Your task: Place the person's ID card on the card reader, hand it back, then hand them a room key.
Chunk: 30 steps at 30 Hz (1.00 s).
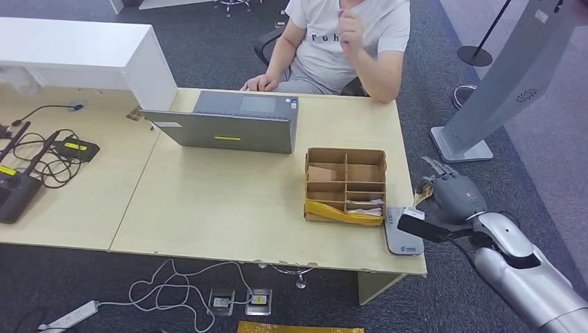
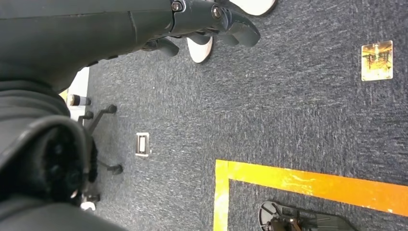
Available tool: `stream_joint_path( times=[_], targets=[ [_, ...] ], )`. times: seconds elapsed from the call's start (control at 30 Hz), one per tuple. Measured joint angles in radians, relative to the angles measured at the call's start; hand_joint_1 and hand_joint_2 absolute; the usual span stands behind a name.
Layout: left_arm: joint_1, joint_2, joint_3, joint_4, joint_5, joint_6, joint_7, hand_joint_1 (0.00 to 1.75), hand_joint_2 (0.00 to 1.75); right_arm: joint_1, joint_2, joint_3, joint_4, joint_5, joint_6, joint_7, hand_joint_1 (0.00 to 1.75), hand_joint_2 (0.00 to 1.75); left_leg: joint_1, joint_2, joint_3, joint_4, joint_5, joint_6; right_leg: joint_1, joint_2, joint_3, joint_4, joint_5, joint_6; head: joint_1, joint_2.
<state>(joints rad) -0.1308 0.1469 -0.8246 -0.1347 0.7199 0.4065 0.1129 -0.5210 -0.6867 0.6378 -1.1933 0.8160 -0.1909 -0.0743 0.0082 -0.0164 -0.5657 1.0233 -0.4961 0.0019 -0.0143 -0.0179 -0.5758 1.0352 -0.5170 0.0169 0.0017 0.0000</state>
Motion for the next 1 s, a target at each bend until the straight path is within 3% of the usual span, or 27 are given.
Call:
stream_joint_path(
  times=[0.6, 1.0],
  targets=[
    [0.0, 0.0, -0.004, 0.0, 0.007, 0.009, 0.005, 0.0, 0.0, 0.151, -0.034, 0.001, -0.055, -0.076, 0.007, 0.028, 1.75, 1.75, 0.0, 0.001, 0.001, 0.0, 0.0, 0.0, 0.0, 0.001, 0.0, 0.0, 0.0, 0.0, 0.0, 0.0],
    [0.0, 0.0, -0.005, 0.0, 0.015, 0.009, -0.002, 0.0, 0.0, 0.18, -0.034, 0.004, -0.024, -0.147, -0.085, -0.009, 1.75, 1.75, 0.0, 0.001, 0.001, 0.0, 0.0, 0.0, 0.0, 0.001, 0.0, 0.0, 0.0, 0.0, 0.0, 0.0]
  ],
)
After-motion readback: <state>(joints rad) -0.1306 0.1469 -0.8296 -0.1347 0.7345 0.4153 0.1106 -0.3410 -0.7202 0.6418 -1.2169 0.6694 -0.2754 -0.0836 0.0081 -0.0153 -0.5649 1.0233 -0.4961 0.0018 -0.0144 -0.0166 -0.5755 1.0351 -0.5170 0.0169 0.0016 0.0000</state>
